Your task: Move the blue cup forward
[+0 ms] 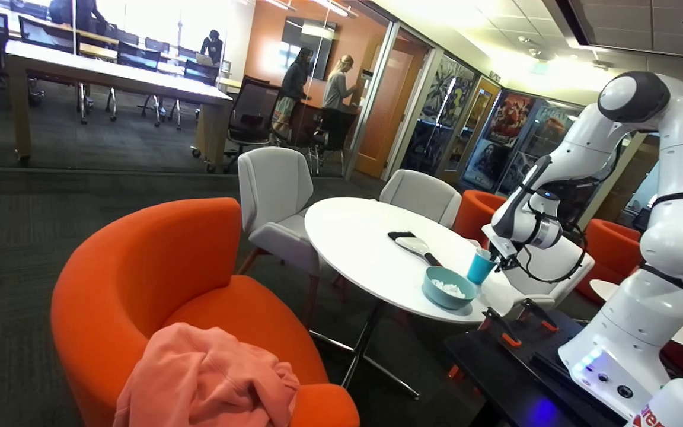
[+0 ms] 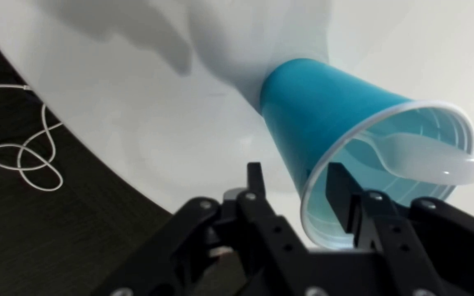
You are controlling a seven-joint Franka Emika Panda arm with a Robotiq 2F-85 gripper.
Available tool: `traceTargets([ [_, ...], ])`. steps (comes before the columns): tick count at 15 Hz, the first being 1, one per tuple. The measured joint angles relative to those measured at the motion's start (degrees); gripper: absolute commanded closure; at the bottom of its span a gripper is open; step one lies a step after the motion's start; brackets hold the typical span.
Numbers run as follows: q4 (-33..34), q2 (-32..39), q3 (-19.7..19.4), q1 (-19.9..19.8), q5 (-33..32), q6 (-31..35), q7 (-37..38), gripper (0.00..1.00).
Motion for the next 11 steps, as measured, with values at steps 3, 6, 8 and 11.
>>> traceTargets([
  [3, -0.49, -1.21, -0.68, 0.18, 0.02, 0.23, -2.13, 0.03],
  [6, -1.72, -4.41, -1.33, -0.17, -0.01, 0.38, -5.03, 0.0],
  [8, -2.84, -7.55, -1.5, -0.9, -0.09, 0.37, -7.71, 0.0],
  [11, -4.54, -12.09, -3.87, -0.74, -0.03, -0.54, -10.2, 0.0],
])
